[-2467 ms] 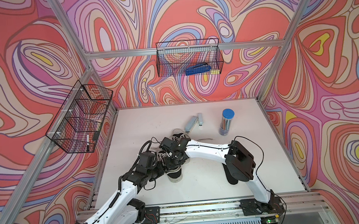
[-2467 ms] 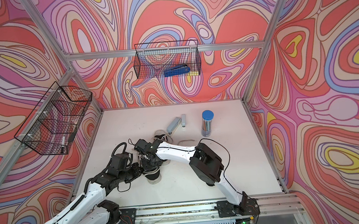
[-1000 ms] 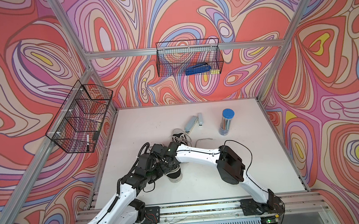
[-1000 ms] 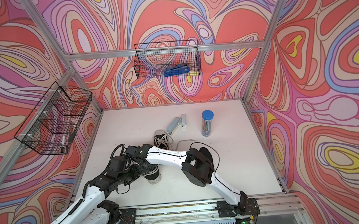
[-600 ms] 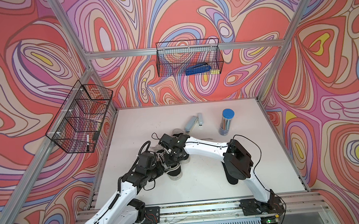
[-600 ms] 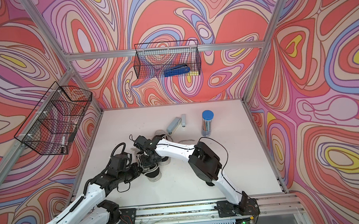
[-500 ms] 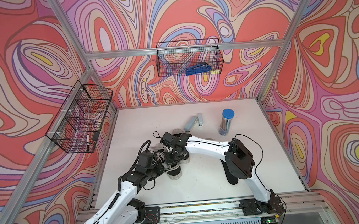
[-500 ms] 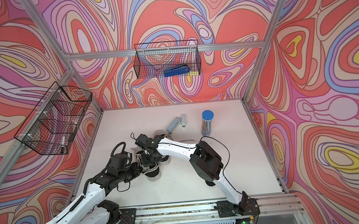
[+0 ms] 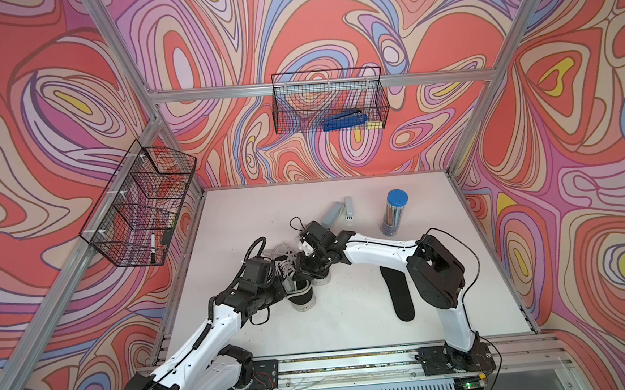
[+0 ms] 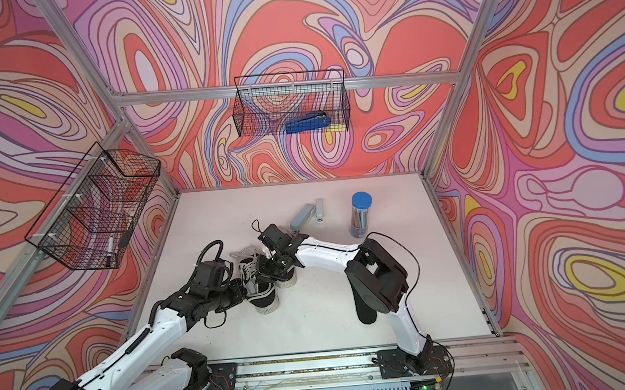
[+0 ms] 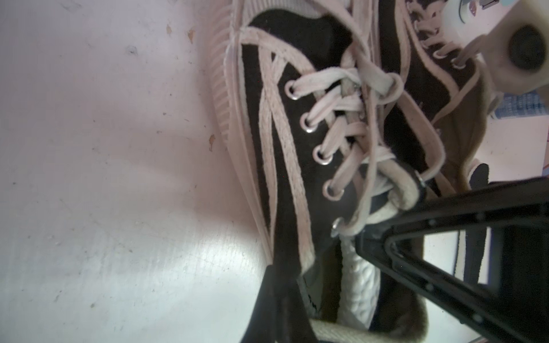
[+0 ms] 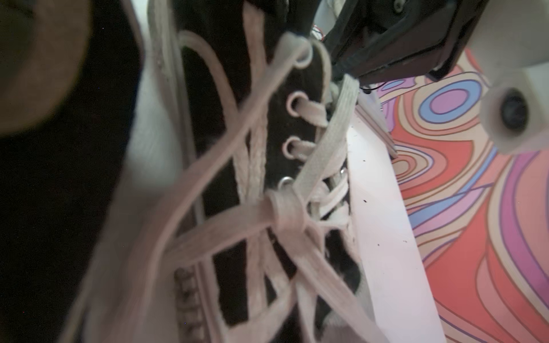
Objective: Remove the insole from the shoe
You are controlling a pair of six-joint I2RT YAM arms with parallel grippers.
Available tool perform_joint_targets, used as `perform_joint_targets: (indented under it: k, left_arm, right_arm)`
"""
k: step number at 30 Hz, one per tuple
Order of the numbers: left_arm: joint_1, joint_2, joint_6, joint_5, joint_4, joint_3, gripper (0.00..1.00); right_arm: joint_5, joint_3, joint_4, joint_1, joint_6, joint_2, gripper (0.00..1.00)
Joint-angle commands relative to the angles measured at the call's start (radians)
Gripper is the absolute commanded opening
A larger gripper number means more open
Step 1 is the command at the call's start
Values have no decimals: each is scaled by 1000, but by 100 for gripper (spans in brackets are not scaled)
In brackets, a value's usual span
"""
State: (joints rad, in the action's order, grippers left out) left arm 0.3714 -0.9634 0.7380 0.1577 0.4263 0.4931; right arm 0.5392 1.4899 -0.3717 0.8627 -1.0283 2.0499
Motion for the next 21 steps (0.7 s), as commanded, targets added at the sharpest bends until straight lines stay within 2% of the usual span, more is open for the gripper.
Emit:
perform_joint_targets:
  k: [1, 4, 12, 17, 21]
  left_arm:
    - [-9, -5, 19, -74, 147, -41, 0]
    - [-10, -29, 30, -147, 203, -14, 0]
    - [-10, 25, 12, -121, 196, 61, 0]
    - [-10, 91, 20, -64, 153, 84, 23]
    - [-10, 156, 21, -33, 126, 97, 34]
  right_arm:
    - [51, -35, 255, -56, -170, -73, 0]
    - [76, -80, 340, -66, -236, -77, 0]
    - [-49, -38, 109, -40, -78, -23, 0]
    - [-56, -22, 108, -14, -78, 22, 0]
    - [-58, -15, 106, -10, -77, 29, 0]
